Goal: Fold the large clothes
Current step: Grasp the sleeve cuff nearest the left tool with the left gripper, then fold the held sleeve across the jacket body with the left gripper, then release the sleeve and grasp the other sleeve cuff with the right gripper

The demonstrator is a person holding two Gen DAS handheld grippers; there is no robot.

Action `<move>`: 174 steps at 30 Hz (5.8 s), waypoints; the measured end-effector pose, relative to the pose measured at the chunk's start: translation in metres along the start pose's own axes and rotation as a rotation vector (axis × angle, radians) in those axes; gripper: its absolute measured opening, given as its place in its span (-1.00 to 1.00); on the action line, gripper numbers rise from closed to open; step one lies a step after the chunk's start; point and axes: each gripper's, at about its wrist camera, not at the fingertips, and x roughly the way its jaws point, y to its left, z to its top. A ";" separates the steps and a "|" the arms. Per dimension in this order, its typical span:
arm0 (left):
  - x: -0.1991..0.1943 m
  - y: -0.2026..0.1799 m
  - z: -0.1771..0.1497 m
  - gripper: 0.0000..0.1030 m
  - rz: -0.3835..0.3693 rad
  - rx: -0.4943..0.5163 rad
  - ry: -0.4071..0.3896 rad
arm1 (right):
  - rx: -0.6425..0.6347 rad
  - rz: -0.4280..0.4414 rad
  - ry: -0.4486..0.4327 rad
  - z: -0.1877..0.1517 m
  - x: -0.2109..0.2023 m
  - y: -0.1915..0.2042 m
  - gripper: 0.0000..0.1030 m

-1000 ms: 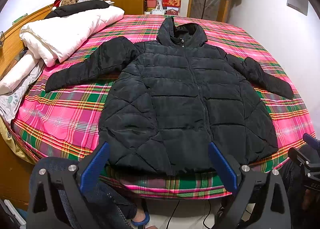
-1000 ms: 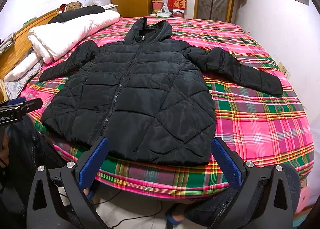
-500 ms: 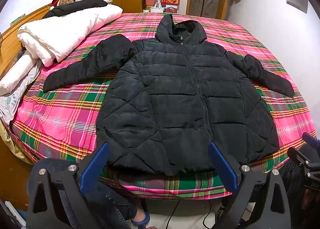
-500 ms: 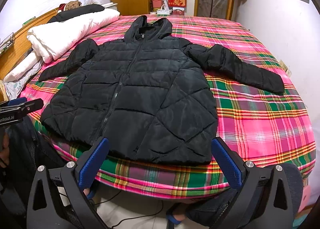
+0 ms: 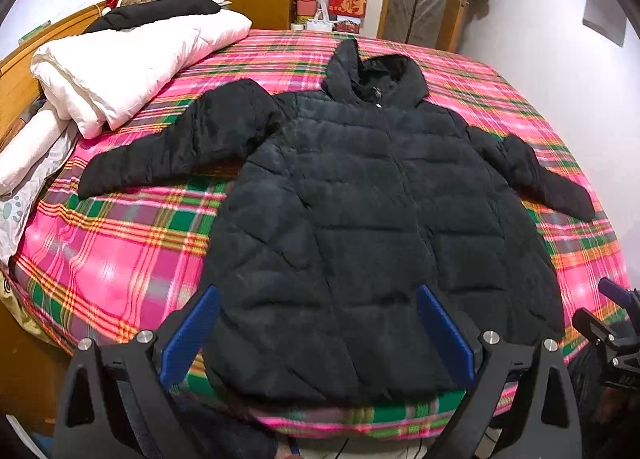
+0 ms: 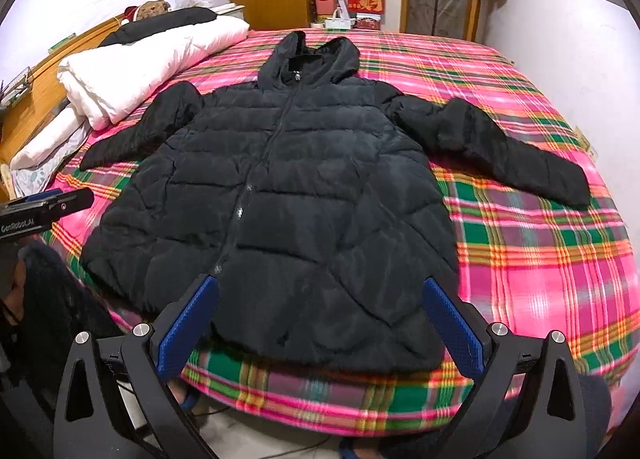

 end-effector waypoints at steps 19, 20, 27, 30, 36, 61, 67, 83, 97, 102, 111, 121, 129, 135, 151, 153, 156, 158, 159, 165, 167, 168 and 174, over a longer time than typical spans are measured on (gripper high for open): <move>0.093 0.145 0.104 0.58 0.093 -0.239 -0.016 | -0.047 0.019 0.020 0.087 0.098 0.007 0.97; 0.101 0.154 0.105 0.58 0.108 -0.252 -0.007 | -0.048 0.020 0.021 0.090 0.103 0.007 0.97; 0.153 0.221 0.097 0.58 0.128 -0.402 0.048 | -0.059 0.009 0.050 0.101 0.134 0.004 0.97; 0.167 0.243 0.089 0.57 0.149 -0.469 0.058 | -0.055 0.003 0.070 0.100 0.145 0.002 0.97; 0.195 0.284 0.075 0.50 0.152 -0.608 0.049 | -0.055 -0.013 0.106 0.097 0.164 -0.005 0.97; 0.120 0.242 0.161 -0.83 0.086 -0.424 -0.255 | 0.002 -0.056 0.095 0.097 0.161 -0.031 0.97; 0.072 0.173 0.204 -0.83 -0.070 -0.302 -0.352 | 0.040 -0.057 0.066 0.096 0.144 -0.048 0.97; 0.156 -0.056 0.214 -0.79 -0.328 0.024 -0.146 | 0.206 -0.068 0.023 0.081 0.131 -0.119 0.97; 0.176 -0.111 0.175 0.49 -0.594 0.130 -0.011 | 0.238 -0.049 0.010 0.081 0.136 -0.126 0.97; 0.146 -0.094 0.176 0.49 -0.613 0.095 -0.055 | 0.237 -0.049 -0.028 0.088 0.124 -0.121 0.97; 0.157 -0.004 0.194 0.48 -0.373 -0.069 -0.109 | 0.166 -0.001 -0.064 0.135 0.132 -0.088 0.59; 0.250 0.074 0.182 -0.05 -0.170 -0.287 0.098 | 0.124 0.004 0.146 0.172 0.270 -0.071 -0.29; 0.268 0.062 0.177 -0.05 -0.146 -0.235 0.126 | 0.104 -0.002 0.174 0.180 0.285 -0.080 -0.32; 0.230 0.069 0.192 -0.05 -0.151 -0.271 0.042 | 0.140 -0.025 0.050 0.195 0.234 -0.087 -0.32; 0.252 0.063 0.189 -0.01 -0.050 -0.195 0.094 | 0.224 0.014 0.119 0.201 0.268 -0.105 -0.31; 0.232 0.058 0.190 -0.01 -0.068 -0.199 0.040 | 0.235 0.026 0.092 0.196 0.246 -0.110 -0.28; 0.201 0.041 0.187 -0.01 -0.098 -0.168 -0.039 | 0.266 0.036 0.052 0.181 0.213 -0.122 -0.28; 0.182 0.024 0.180 -0.01 -0.123 -0.118 -0.070 | 0.305 0.034 0.040 0.164 0.189 -0.137 -0.28; 0.176 0.016 0.177 -0.01 -0.133 -0.095 -0.081 | 0.324 0.031 0.036 0.157 0.180 -0.144 -0.26; 0.145 -0.032 0.154 -0.01 -0.196 0.012 -0.097 | 0.415 -0.035 0.006 0.117 0.124 -0.193 0.00; 0.140 -0.042 0.144 -0.01 -0.202 0.036 -0.092 | 0.449 -0.063 -0.001 0.104 0.110 -0.211 0.00; 0.138 -0.047 0.140 -0.01 -0.203 0.047 -0.089 | 0.464 -0.073 0.000 0.099 0.107 -0.219 0.00; 0.143 -0.068 0.137 -0.01 -0.193 0.123 -0.096 | 0.608 -0.109 0.010 0.078 0.106 -0.269 0.01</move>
